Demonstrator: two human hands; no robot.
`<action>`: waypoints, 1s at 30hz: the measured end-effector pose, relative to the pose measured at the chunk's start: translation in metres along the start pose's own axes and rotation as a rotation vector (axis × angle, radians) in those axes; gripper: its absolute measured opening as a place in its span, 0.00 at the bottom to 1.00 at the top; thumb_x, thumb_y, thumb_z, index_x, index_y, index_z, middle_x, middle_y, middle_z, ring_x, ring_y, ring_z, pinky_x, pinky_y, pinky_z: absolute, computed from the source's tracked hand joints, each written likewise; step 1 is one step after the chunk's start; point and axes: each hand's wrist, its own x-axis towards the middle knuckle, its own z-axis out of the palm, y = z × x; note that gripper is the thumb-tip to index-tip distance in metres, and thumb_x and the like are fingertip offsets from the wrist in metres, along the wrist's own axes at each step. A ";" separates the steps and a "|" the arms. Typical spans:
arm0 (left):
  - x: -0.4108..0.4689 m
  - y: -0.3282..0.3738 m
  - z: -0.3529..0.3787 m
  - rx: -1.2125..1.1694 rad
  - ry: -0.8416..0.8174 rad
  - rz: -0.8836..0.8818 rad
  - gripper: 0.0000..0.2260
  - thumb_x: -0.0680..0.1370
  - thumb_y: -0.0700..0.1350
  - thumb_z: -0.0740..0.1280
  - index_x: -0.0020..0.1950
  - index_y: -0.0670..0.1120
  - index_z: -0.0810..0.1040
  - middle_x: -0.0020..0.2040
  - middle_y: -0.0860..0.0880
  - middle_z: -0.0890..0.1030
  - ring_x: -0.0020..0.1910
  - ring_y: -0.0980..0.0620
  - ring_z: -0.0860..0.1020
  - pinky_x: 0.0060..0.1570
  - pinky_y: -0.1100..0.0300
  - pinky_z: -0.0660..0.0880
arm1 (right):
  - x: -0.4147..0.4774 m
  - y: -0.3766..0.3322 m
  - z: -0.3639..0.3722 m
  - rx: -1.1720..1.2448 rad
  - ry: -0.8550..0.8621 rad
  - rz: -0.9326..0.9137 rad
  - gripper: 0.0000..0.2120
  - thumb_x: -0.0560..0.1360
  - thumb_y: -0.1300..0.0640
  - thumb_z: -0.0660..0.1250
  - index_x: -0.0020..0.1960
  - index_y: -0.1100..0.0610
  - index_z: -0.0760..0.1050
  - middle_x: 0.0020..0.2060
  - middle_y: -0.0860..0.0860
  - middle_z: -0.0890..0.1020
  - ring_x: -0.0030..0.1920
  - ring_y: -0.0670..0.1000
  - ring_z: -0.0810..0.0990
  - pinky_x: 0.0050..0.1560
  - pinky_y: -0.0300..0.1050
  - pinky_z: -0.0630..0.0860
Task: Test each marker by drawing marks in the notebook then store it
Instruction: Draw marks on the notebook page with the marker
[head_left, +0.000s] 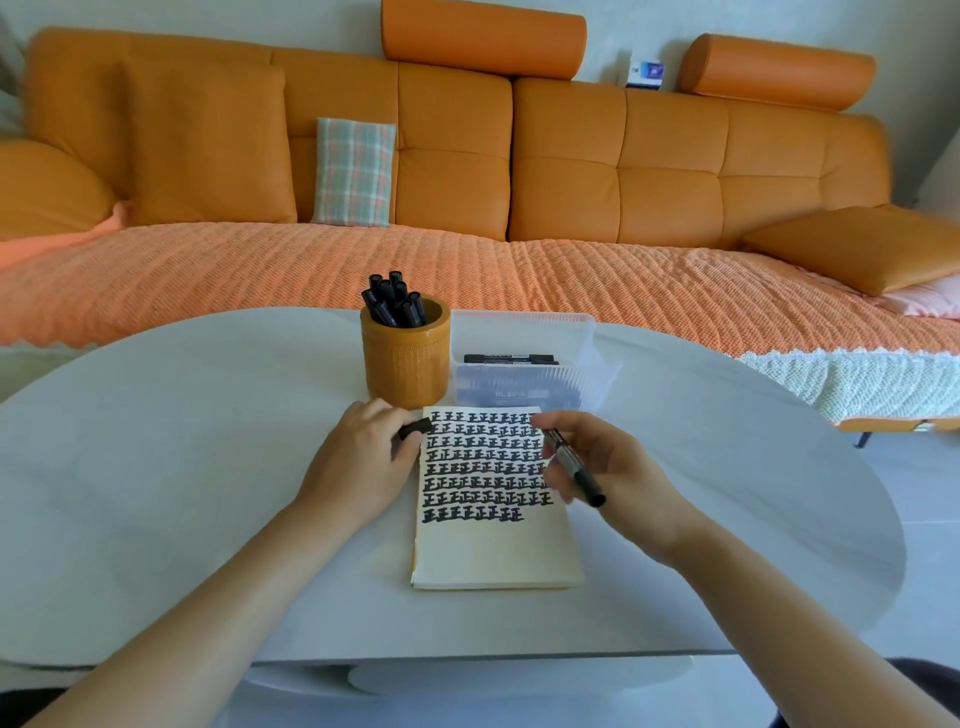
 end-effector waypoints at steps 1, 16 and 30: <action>0.000 0.000 0.000 0.003 -0.002 -0.001 0.12 0.79 0.50 0.63 0.59 0.49 0.80 0.50 0.53 0.78 0.51 0.54 0.71 0.43 0.59 0.71 | -0.002 0.001 0.002 0.009 -0.007 -0.004 0.12 0.76 0.66 0.66 0.59 0.59 0.76 0.39 0.54 0.74 0.36 0.52 0.71 0.37 0.41 0.70; 0.001 0.006 0.001 0.066 0.031 0.024 0.09 0.79 0.49 0.63 0.52 0.48 0.81 0.45 0.51 0.79 0.47 0.51 0.72 0.41 0.56 0.72 | -0.008 0.018 0.005 -0.124 0.059 0.074 0.10 0.73 0.70 0.71 0.36 0.64 0.72 0.27 0.50 0.77 0.28 0.48 0.70 0.30 0.40 0.64; 0.000 0.008 0.003 0.124 0.059 0.033 0.08 0.77 0.47 0.65 0.48 0.46 0.82 0.41 0.50 0.78 0.45 0.49 0.73 0.36 0.57 0.70 | -0.009 0.022 0.008 -0.144 0.030 0.039 0.10 0.69 0.62 0.71 0.35 0.61 0.70 0.32 0.55 0.76 0.32 0.50 0.71 0.32 0.45 0.65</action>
